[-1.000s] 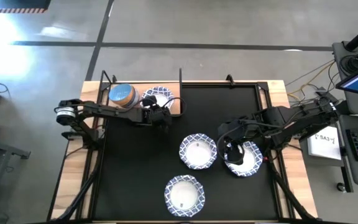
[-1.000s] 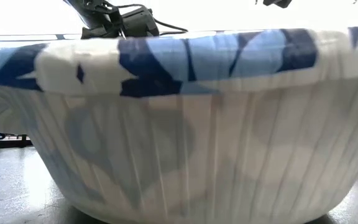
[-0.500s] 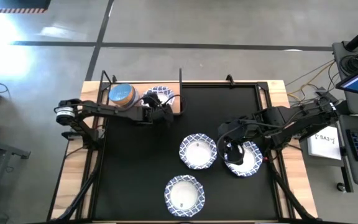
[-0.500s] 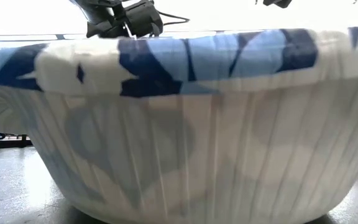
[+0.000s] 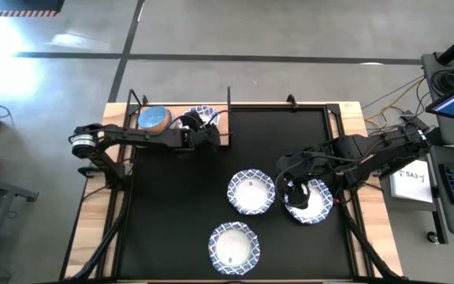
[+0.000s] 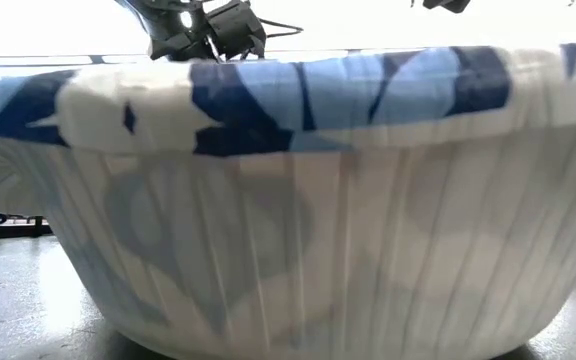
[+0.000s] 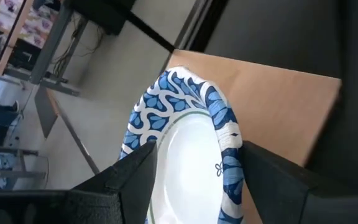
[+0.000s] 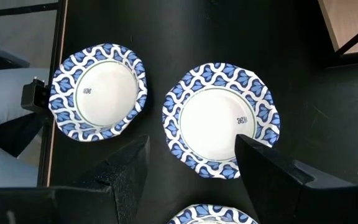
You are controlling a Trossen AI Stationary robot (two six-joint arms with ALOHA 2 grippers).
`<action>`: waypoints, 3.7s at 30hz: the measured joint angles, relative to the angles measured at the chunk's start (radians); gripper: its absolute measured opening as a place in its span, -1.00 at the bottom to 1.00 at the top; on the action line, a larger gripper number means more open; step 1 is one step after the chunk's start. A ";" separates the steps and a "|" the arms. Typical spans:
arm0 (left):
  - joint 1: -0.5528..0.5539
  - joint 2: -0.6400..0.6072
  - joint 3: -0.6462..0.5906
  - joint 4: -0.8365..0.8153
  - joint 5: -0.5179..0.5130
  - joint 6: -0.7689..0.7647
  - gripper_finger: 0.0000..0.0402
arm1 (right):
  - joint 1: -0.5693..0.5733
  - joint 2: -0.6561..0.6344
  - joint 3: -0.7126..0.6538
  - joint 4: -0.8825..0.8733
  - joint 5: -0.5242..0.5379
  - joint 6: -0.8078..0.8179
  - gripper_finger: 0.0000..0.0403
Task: Place and stack bowls onto a shelf
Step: Put the top white bowl on the shelf, then stack the top right white bowl on top of the other white bowl on the shelf
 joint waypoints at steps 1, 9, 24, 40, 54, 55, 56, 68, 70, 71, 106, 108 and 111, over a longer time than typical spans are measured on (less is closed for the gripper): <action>0.010 0.002 0.000 0.007 0.000 -0.005 0.06 | 0.000 0.000 0.000 0.000 0.000 0.000 0.12; 0.034 0.013 0.000 0.022 0.039 -0.053 0.06 | 0.000 0.000 0.000 0.000 0.000 0.031 0.12; -0.099 0.005 0.156 -0.080 0.559 -0.151 0.06 | 0.000 0.000 -0.004 -0.014 -0.002 0.277 0.12; -0.356 0.005 0.192 -0.082 0.722 -0.216 0.06 | 0.112 0.011 -0.147 -0.223 -0.047 0.903 0.12; -0.422 0.005 0.277 -0.142 0.717 -0.208 0.06 | 0.246 0.147 -0.331 -0.023 -0.153 1.190 0.12; -0.425 0.005 0.277 -0.144 0.717 -0.208 0.06 | 0.251 0.164 -0.338 -0.009 -0.164 1.191 0.12; -0.429 0.005 0.277 -0.144 0.717 -0.208 0.06 | 0.257 0.178 -0.344 0.007 -0.170 1.191 0.12; -0.474 0.005 0.274 -0.141 0.714 -0.208 0.06 | 0.267 0.329 -0.382 0.027 -0.159 1.092 0.12; -0.480 0.005 0.274 -0.141 0.711 -0.211 0.06 | 0.267 0.353 -0.382 0.028 -0.159 1.068 0.10; -0.482 0.005 0.274 -0.141 0.711 -0.214 0.06 | 0.267 0.365 -0.382 0.028 -0.158 1.060 0.07; -0.505 0.005 0.273 -0.042 0.708 -0.187 0.06 | 0.317 0.052 -0.029 0.179 -0.190 0.393 -0.94; -0.505 0.005 0.273 -0.002 0.707 -0.165 0.06 | 0.317 0.064 -0.017 0.213 -0.188 0.291 -0.94; -0.505 0.001 0.273 0.037 0.680 -0.126 0.06 | 0.317 0.089 -0.012 0.235 -0.191 0.192 -0.94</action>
